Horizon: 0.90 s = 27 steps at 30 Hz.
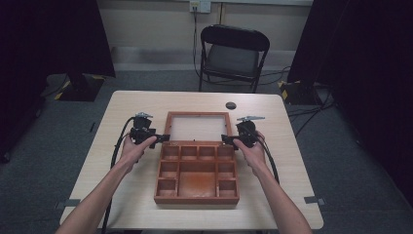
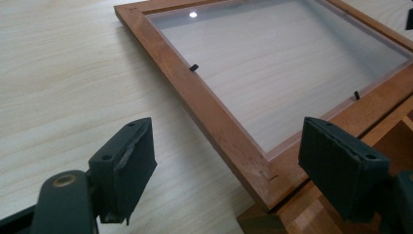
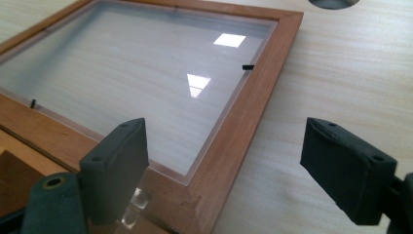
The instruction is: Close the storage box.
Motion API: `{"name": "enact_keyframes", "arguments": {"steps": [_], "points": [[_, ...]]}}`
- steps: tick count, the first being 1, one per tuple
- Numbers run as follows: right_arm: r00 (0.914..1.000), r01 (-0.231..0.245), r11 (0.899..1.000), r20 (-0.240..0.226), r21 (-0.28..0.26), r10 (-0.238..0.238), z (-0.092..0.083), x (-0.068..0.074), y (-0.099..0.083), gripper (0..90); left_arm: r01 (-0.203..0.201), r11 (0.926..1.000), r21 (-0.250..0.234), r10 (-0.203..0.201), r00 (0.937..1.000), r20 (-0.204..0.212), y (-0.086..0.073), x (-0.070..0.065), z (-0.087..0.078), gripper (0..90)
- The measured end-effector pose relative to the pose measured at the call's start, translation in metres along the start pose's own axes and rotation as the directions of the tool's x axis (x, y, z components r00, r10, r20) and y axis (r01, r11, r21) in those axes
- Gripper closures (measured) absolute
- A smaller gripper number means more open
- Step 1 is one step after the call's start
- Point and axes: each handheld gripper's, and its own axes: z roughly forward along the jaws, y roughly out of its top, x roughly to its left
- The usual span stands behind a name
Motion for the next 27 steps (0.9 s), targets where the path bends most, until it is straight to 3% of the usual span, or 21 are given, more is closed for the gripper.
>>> {"name": "enact_keyframes", "arguments": {"steps": [3,5,7,11,16,18,20,27], "points": [[0.9998,-0.016,1.000,-0.012,0.012,0.016,0.006,0.000,-0.003,17.3,-0.017,0.9997,0.016,0.017,0.9998,0.010,-0.001,-0.003,0.004,20.7],[0.9982,-0.055,0.998,-0.024,0.015,0.056,0.009,-0.001,-0.004,17.1,-0.003,0.9995,0.033,0.003,0.9997,0.025,-0.002,-0.006,0.008,20.7],[0.9976,-0.065,0.998,-0.024,0.007,0.065,0.010,-0.001,-0.006,16.8,-0.006,0.9997,0.022,0.005,0.9991,0.043,-0.003,-0.009,0.009,20.6],[0.9978,-0.065,0.998,-0.012,0.002,0.065,0.009,0.000,-0.006,16.9,-0.014,0.9999,0.009,0.014,0.9993,0.035,-0.004,-0.011,0.010,20.7],[0.9980,-0.061,0.998,-0.019,-0.023,0.060,0.011,0.004,-0.009,16.8,0.055,0.9983,0.019,-0.056,0.9965,0.061,-0.006,-0.008,0.017,16.9],[0.9952,-0.088,0.996,-0.045,-0.025,0.087,0.014,0.004,-0.010,16.8,0.058,0.9981,0.021,-0.059,0.9972,0.046,-0.005,-0.009,0.019,14.5],[0.9933,-0.098,0.995,-0.064,-0.025,0.096,0.016,0.004,-0.010,16.8,0.073,0.9970,0.026,-0.074,0.9955,0.060,-0.005,-0.007,0.020,13.8],[0.9914,-0.106,0.994,-0.082,-0.038,0.103,0.021,0.007,-0.011,14.0,0.063,0.9973,0.037,-0.066,0.9962,0.058,-0.003,-0.006,0.020,13.6]]}}
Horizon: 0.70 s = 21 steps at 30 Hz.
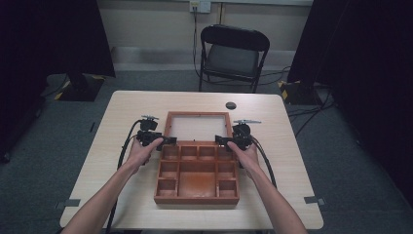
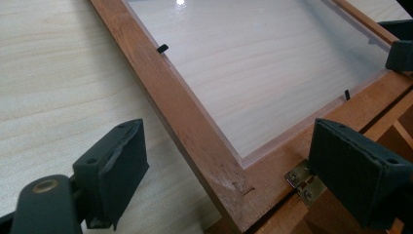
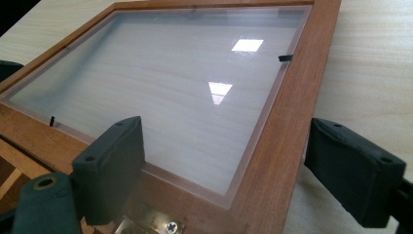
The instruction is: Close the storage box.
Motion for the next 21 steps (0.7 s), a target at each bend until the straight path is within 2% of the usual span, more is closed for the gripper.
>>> {"name": "enact_keyframes", "arguments": {"steps": [7,10,13,17,19,21], "points": [[0.9987,-0.043,0.999,-0.025,0.011,0.043,0.0014,-0.0041,-0.0005,13.8,0.014,0.9999,-0.006,-0.014,0.9998,0.011,-0.0015,0.0018,0.0005,12.0],[0.9984,-0.052,0.998,-0.022,0.021,0.053,0.0013,-0.0036,0.0004,13.9,0.031,0.9995,-0.009,-0.031,0.9993,0.022,-0.0026,0.0034,0.0013,11.9],[0.9991,-0.038,0.999,-0.016,0.020,0.038,0.0007,-0.0025,0.0007,14.4,0.032,0.9994,-0.007,-0.032,0.9991,0.029,-0.0027,0.0042,0.0014,11.9],[0.9990,0.038,0.999,0.026,-0.004,-0.037,-0.0019,0.0026,0.0015,17.0,0.032,0.9995,-0.004,-0.032,0.9986,0.041,-0.0025,0.0054,0.0015,12.9],[0.9996,0.022,1.000,0.018,0.006,-0.022,-0.0021,0.0010,0.0022,17.9,0.042,0.9991,0.000,-0.042,0.9980,0.046,-0.0021,0.0055,0.0015,13.4],[0.9999,-0.016,1.000,-0.006,0.017,0.016,-0.0019,-0.0025,0.0019,18.0,0.047,0.9989,0.004,-0.047,0.9979,0.044,-0.0016,0.0045,0.0009,15.5]]}}
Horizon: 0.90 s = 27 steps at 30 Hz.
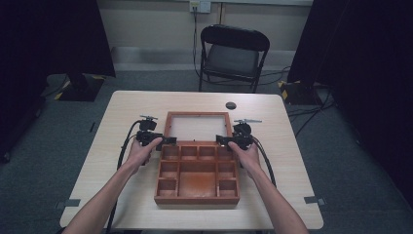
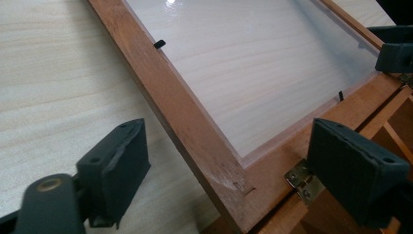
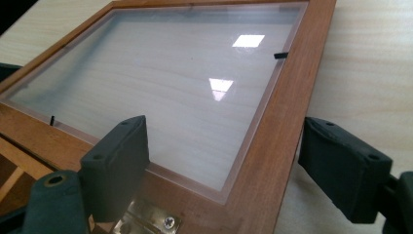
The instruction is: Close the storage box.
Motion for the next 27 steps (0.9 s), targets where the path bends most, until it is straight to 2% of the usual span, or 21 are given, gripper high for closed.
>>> {"name": "enact_keyframes", "arguments": {"steps": [6,10,11,12,13,14,17,24,26,27], "points": [[0.9991,-0.042,0.999,-0.012,0.011,0.042,0.001,-0.002,-0.001,17.4,-0.018,0.9994,0.031,0.018,0.9998,-0.002,0.005,-0.004,-0.002,20.4],[0.9959,-0.083,0.996,-0.035,0.018,0.084,0.002,-0.006,-0.001,17.3,-0.006,0.9996,0.029,0.006,1.0000,0.005,0.005,-0.005,-0.001,20.6],[0.9891,-0.131,0.991,-0.064,0.031,0.133,0.003,-0.009,-0.003,17.3,-0.004,0.9996,0.028,0.004,1.0000,0.005,0.004,-0.005,-0.001,20.1],[0.9836,-0.152,0.988,-0.092,0.041,0.155,0.004,-0.011,-0.004,17.4,0.001,0.9996,0.027,-0.001,1.0000,0.006,0.004,-0.005,-0.001,19.9],[0.9772,-0.178,0.983,-0.109,0.047,0.182,0.005,-0.012,-0.005,17.4,0.007,0.9996,0.028,-0.007,0.9999,0.010,0.004,-0.004,0.000,19.9],[0.9744,-0.189,0.981,-0.114,0.048,0.194,0.006,-0.013,-0.006,17.7,0.003,0.9995,0.030,-0.003,0.9999,0.013,0.004,-0.003,-0.001,19.8],[0.9852,-0.129,0.991,-0.110,0.033,0.132,0.005,-0.009,-0.004,21.3,0.013,0.9996,0.026,-0.013,0.9998,0.017,0.003,-0.002,0.001,18.7],[0.9855,-0.131,0.991,-0.106,0.029,0.133,0.003,-0.008,-0.005,21.8,0.015,0.9995,0.029,-0.016,0.9996,0.023,0.002,-0.002,0.002,17.1],[0.9887,-0.111,0.994,-0.100,0.010,0.112,0.002,-0.007,-0.005,21.9,0.025,0.9993,0.028,-0.026,0.9991,0.034,0.002,-0.001,0.001,17.3],[0.9906,-0.099,0.995,-0.095,0.001,0.098,0.001,-0.006,-0.005,22.1,0.034,0.9990,0.027,-0.035,0.9981,0.051,0.002,0.000,0.001,20.2]]}}
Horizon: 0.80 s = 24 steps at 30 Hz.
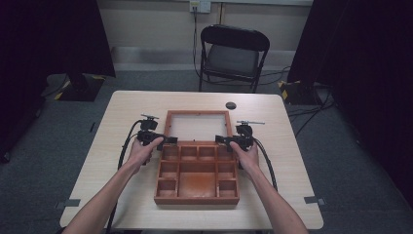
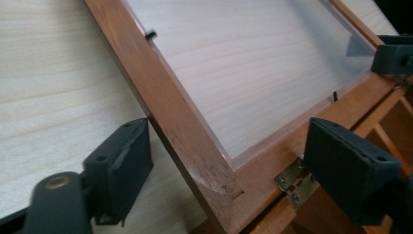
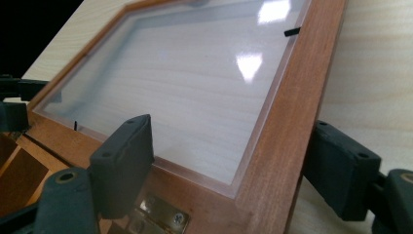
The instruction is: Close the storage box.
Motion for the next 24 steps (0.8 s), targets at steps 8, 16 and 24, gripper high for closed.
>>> {"name": "enact_keyframes", "arguments": {"steps": [8,16,24], "points": [[0.9979,0.063,0.997,0.019,-0.034,-0.062,-0.007,0.002,0.001,27.1,-0.051,0.9987,0.007,0.051,0.9982,-0.032,0.002,-0.008,0.001,21.4],[0.9985,0.049,0.996,0.029,-0.071,-0.047,-0.012,0.004,0.001,35.7,-0.078,0.9969,-0.008,0.077,0.9963,-0.037,0.004,-0.007,-0.005,27.6],[0.9963,0.080,0.991,0.039,-0.106,-0.076,-0.020,0.009,0.004,41.7,-0.087,0.9947,-0.054,0.086,0.9960,-0.025,0.006,-0.008,-0.014,33.4]]}}
